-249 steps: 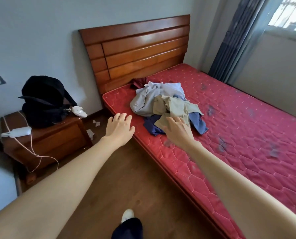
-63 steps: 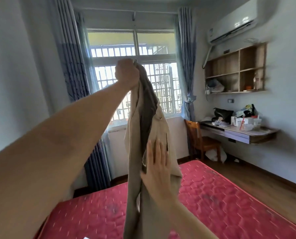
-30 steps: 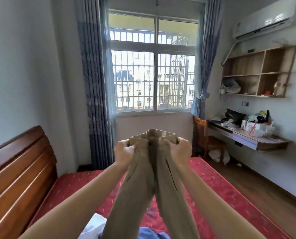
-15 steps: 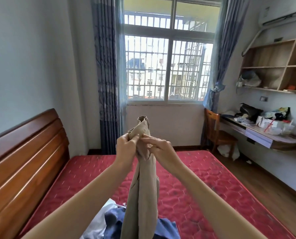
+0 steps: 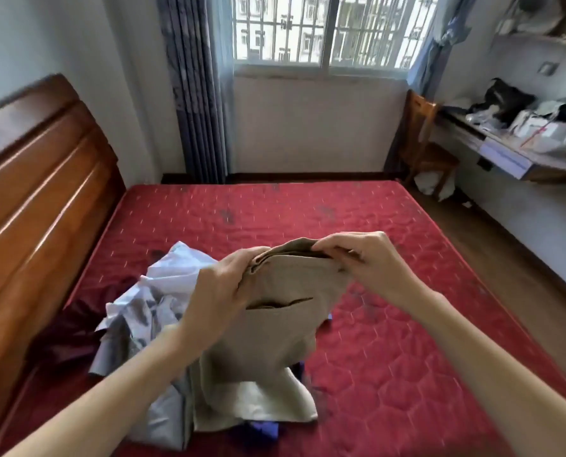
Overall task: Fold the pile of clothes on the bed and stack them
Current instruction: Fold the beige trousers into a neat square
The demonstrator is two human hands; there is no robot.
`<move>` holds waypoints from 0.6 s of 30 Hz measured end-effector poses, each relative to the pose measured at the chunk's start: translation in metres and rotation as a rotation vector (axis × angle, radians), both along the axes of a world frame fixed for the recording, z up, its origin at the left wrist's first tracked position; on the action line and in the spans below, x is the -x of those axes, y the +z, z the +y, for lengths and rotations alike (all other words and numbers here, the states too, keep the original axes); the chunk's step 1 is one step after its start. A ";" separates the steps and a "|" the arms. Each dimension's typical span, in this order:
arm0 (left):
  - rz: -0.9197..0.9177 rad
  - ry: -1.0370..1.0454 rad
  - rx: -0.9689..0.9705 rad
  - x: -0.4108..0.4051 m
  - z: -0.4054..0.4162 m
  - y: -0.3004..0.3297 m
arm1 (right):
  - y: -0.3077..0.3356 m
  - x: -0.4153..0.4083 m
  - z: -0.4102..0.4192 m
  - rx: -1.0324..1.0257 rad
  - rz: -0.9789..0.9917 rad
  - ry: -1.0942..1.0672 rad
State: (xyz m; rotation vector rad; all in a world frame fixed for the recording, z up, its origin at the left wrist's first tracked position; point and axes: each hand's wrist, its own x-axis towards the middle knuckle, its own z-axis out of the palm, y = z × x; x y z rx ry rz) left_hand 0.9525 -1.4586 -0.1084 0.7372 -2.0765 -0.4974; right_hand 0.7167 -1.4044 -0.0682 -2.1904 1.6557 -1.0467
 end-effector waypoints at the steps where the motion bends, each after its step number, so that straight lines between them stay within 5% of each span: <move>1: -0.049 -0.031 0.011 -0.004 0.005 -0.013 | -0.015 0.002 0.011 -0.055 0.004 -0.031; 7: -0.247 -0.184 -0.040 -0.014 0.025 -0.059 | -0.082 -0.008 0.046 -0.411 0.308 -0.200; 15: -0.212 -0.221 -0.109 -0.018 0.011 -0.077 | -0.116 -0.035 0.012 -0.432 0.649 -0.303; 18: -0.114 -0.051 -0.158 -0.022 -0.004 -0.061 | -0.086 -0.037 -0.002 -0.222 0.616 -0.286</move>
